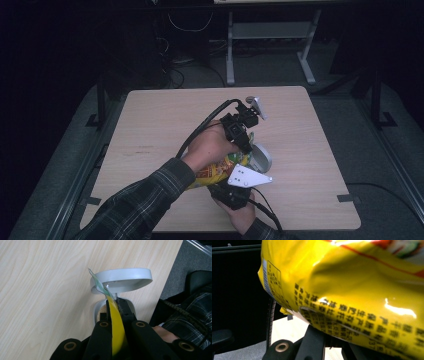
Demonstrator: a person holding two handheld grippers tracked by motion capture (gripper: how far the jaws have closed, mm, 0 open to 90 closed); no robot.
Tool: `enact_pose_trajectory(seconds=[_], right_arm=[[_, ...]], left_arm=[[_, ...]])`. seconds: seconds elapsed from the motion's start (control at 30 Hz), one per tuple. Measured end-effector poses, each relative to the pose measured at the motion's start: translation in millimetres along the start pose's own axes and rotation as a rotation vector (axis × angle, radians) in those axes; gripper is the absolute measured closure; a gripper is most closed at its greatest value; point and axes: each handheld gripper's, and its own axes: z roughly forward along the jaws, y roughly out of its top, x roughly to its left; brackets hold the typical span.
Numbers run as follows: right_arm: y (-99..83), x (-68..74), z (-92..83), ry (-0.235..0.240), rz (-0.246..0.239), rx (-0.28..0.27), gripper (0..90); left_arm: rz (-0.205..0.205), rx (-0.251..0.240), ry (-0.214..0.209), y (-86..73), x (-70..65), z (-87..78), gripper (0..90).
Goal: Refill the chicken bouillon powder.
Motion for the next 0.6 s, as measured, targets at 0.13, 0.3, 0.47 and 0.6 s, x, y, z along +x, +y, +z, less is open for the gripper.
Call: enact_pose_trajectory(seconds=[0.13, 0.3, 0.47, 0.6], right_arm=[[0.0, -0.2, 0.1, 0.0, -0.002, 0.001, 90.0], [0.3, -0.3, 0.7, 0.003, -0.005, -0.001, 90.0], [0.5, -0.7, 0.1, 0.003, 0.005, -0.002, 90.0], [1.2, -1.4, -0.3, 0.002, 0.007, -0.008, 90.0]], left_arm=[[-0.003, -0.001, 0.0, -0.1, 0.1, 0.0, 89.9], [0.0, 0.006, -0.001, -0.4, 0.8, -0.5, 89.9], [0.001, 0.009, 0.002, 1.7, 0.1, -0.2, 89.9], [0.004, 0.015, 0.004, 3.0, -0.3, -0.2, 89.9]])
